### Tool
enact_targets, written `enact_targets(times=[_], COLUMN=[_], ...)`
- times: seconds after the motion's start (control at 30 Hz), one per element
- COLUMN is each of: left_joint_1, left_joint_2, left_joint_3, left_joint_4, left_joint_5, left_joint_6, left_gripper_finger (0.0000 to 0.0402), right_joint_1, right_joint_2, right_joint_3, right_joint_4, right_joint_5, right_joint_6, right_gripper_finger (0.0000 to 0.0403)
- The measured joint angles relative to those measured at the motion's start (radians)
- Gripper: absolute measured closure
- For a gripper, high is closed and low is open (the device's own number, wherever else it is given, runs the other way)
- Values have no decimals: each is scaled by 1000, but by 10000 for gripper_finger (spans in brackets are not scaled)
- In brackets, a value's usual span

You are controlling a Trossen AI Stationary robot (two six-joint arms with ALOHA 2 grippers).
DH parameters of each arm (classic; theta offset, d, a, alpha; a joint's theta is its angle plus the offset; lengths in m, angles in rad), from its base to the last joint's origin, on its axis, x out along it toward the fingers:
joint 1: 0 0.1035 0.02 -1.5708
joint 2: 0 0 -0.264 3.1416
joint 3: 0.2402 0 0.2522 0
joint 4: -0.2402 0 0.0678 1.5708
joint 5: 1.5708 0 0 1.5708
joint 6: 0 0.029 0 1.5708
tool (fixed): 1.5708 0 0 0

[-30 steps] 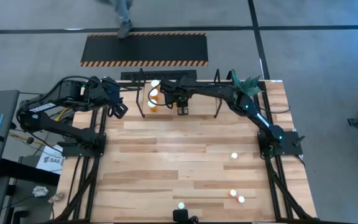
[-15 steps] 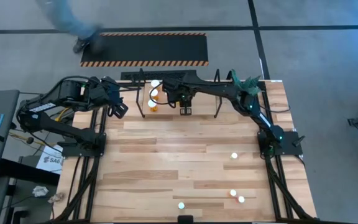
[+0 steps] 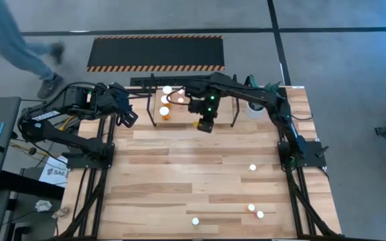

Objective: Pick and place medicine bottles onto shelf by color
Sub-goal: Put the top small orange pill bottle on the shelf aligned with the other small orange pill bottle

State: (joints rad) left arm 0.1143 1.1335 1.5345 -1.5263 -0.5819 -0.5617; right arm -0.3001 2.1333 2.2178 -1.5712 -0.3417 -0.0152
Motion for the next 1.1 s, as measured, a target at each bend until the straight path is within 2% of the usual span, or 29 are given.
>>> enact_targets(times=[0.2, 0.3, 0.5, 0.67, 0.83, 1.1], left_joint_1=[-2, -3, -3, -3, -3, -3], left_joint_2=[0, -1, -2, -2, -2, -2], left_joint_3=[0, 0, 0, 0, 0, 0], left_joint_4=[-46, -45, -46, -46, -45, -45], left_joint_5=[39, 69, 79, 72, 62, 47], left_joint_6=[-6, 4, 37, 58, 72, 72], left_gripper_finger=[223, 223, 223, 223, 223, 223], right_joint_1=[57, 95, 194, 296, 357, 382], right_joint_2=[-81, -125, -192, -171, -101, 72], right_joint_3=[-199, -359, -682, -858, -911, -872], right_joint_4=[2, -1, -2, -1, 7, 25], right_joint_5=[-29, -170, -557, -671, -707, -704], right_joint_6=[124, 163, 249, 310, 306, 306], right_gripper_finger=[266, 265, 260, 261, 258, 261])
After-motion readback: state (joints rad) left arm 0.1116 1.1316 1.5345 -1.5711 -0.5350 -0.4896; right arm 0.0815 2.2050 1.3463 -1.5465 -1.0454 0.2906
